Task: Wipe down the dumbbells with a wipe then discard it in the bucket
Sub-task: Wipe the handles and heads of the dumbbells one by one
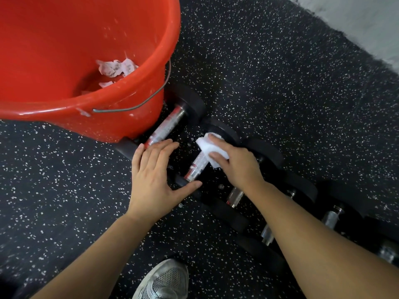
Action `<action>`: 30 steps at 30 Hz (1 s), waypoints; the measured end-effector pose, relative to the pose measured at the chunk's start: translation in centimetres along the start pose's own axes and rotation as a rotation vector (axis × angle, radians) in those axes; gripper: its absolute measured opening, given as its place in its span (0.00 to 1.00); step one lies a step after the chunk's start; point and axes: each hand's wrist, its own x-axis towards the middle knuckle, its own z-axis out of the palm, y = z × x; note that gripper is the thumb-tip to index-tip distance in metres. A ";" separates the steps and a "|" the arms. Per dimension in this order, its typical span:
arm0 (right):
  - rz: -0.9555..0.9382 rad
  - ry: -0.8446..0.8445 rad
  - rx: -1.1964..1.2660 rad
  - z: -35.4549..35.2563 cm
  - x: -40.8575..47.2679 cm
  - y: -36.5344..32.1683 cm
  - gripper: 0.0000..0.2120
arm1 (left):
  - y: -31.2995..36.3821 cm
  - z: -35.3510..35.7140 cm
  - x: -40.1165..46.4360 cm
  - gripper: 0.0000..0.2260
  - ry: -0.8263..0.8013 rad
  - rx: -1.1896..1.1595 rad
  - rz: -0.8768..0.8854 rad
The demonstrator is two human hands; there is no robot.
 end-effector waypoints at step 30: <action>0.035 0.018 -0.023 -3.6 -7.4 6.5 0.22 | 6.4 2.5 -0.3 0.46 -0.152 -0.002 0.170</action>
